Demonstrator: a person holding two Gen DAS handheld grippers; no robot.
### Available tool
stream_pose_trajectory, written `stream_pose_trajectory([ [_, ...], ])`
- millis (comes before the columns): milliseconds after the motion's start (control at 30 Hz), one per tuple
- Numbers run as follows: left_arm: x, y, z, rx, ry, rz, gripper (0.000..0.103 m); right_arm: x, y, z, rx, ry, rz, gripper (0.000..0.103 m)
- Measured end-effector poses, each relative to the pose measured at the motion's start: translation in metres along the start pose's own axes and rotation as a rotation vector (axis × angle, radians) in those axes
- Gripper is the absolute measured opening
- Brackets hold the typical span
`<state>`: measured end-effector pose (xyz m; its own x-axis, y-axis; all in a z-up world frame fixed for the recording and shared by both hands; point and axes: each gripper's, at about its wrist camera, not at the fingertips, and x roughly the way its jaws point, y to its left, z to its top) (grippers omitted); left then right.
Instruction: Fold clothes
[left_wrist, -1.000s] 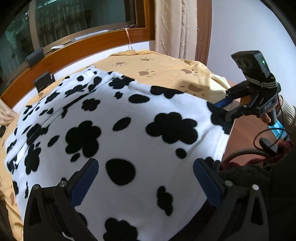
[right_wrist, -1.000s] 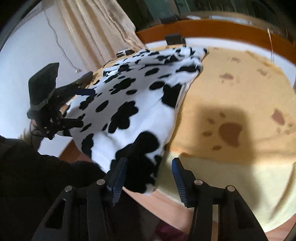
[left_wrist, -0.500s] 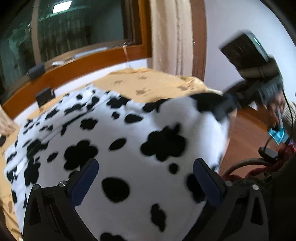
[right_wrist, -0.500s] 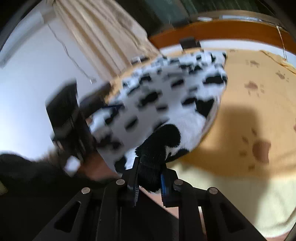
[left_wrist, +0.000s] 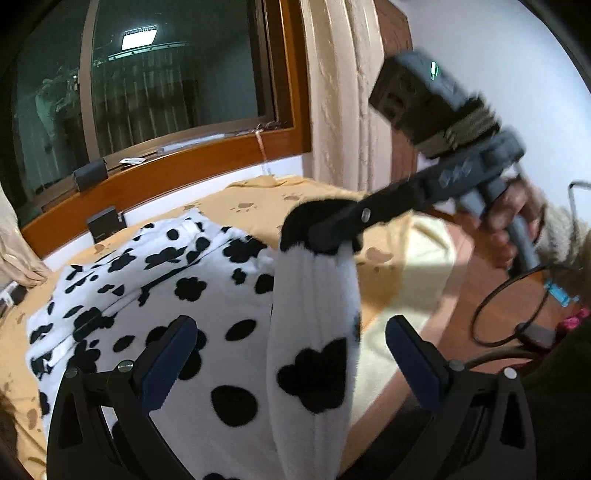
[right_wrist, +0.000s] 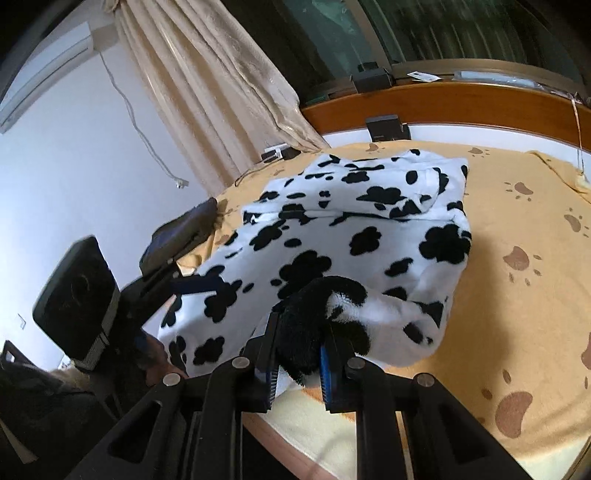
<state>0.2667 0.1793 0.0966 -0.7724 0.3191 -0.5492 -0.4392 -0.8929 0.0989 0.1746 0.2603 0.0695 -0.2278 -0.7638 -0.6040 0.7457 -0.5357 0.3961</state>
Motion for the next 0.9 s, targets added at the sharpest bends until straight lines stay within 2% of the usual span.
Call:
stream_pose_trajectory([
  [100,0.018,-0.007,0.000,0.004,0.042,0.014,0.102,0.001,0.000,0.007,0.012,-0.016,0.017,0.019],
  [233,0.040,-0.003,0.003,-0.050,0.072,0.002,0.102,0.002,0.003,0.017,0.018,-0.035,0.037,0.019],
  [300,0.050,0.009,0.004,-0.095,0.088,0.027,0.102,0.004,0.004,0.021,0.018,-0.039,0.043,0.019],
  [367,0.057,0.034,0.000,-0.216,0.115,0.009,0.099,0.007,0.002,0.024,0.023,-0.036,0.056,0.019],
  [400,0.060,0.047,-0.001,-0.277,0.129,-0.001,0.089,0.010,-0.001,0.025,0.030,-0.036,0.063,0.020],
  [433,0.063,0.059,-0.003,-0.338,0.143,-0.010,0.073,0.012,-0.004,0.027,0.037,-0.036,0.070,0.020],
  [467,0.065,0.071,-0.006,-0.389,0.152,-0.028,0.064,0.013,-0.008,0.028,0.042,-0.039,0.076,0.020],
  [500,0.068,0.083,-0.010,-0.446,0.159,-0.047,0.049,0.016,-0.011,0.029,0.038,-0.040,0.085,0.022],
  [533,0.071,0.094,-0.015,-0.492,0.168,-0.051,0.039,0.018,-0.014,0.029,0.034,-0.041,0.093,0.025],
  [567,0.074,0.104,-0.020,-0.538,0.177,-0.056,0.034,0.020,-0.017,0.030,0.025,-0.045,0.093,0.028],
  [600,0.076,0.110,-0.024,-0.563,0.187,-0.055,0.029,0.019,-0.019,0.030,0.002,-0.061,0.061,0.041],
  [633,0.077,0.115,-0.028,-0.582,0.194,-0.057,0.029,0.019,-0.022,0.030,-0.021,-0.076,0.029,0.067],
  [667,0.079,0.119,-0.032,-0.600,0.201,-0.059,0.029,0.019,-0.024,0.030,-0.046,-0.093,-0.004,0.078],
  [700,0.080,0.122,-0.035,-0.612,0.207,-0.062,0.029,0.016,-0.026,0.029,-0.073,-0.114,-0.044,0.082],
  [767,0.081,0.126,-0.039,-0.629,0.214,-0.073,0.029,0.015,-0.028,0.030,-0.153,-0.119,-0.116,0.082],
  [900,0.083,0.128,-0.041,-0.626,0.217,-0.089,0.029,0.030,-0.026,0.036,-0.343,-0.061,-0.200,0.082],
])
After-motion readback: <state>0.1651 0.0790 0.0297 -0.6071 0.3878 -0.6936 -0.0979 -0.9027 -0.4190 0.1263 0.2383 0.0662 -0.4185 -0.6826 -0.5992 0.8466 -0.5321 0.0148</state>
